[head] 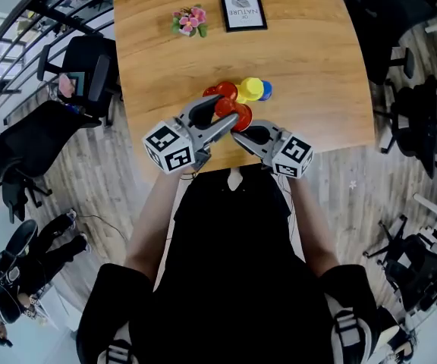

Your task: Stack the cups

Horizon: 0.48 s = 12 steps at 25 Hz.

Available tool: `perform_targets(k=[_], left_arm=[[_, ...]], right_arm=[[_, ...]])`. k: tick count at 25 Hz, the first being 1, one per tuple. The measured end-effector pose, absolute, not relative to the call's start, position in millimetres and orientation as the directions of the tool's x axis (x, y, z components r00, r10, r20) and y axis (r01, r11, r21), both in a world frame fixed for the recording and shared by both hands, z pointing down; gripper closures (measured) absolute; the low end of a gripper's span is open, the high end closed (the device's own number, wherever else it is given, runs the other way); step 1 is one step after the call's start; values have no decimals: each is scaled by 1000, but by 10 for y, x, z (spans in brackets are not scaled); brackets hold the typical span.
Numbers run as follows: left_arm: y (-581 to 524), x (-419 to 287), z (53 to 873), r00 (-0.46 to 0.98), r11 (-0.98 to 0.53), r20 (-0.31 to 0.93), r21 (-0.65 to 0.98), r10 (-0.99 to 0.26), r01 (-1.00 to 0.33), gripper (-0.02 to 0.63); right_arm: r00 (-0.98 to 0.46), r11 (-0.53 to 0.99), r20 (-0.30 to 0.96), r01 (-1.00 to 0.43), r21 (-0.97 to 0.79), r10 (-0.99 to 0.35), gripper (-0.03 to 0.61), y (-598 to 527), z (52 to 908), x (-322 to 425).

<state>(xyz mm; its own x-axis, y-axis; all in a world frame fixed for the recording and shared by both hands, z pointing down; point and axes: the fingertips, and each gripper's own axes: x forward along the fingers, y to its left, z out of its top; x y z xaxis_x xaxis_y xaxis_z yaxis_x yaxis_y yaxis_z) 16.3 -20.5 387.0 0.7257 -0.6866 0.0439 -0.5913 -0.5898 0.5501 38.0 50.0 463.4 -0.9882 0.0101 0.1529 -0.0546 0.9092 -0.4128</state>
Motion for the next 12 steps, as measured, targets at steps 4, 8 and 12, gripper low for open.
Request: perform_targets(k=[4, 8, 12], left_arm=[[-198, 256, 3874, 703, -584, 64, 508, -708, -633, 357], [-186, 293, 3888, 673, -568, 85, 466, -735, -679, 357], [-204, 233, 3864, 625, -534, 106, 424, -773, -732, 357]], right_arm=[[-984, 911, 170, -20, -413, 56, 546, 485, 4677, 465], [-983, 899, 171, -14, -439, 68, 494, 441, 4739, 510], [-976, 896, 206, -35, -443, 64, 430, 414, 4879, 585]])
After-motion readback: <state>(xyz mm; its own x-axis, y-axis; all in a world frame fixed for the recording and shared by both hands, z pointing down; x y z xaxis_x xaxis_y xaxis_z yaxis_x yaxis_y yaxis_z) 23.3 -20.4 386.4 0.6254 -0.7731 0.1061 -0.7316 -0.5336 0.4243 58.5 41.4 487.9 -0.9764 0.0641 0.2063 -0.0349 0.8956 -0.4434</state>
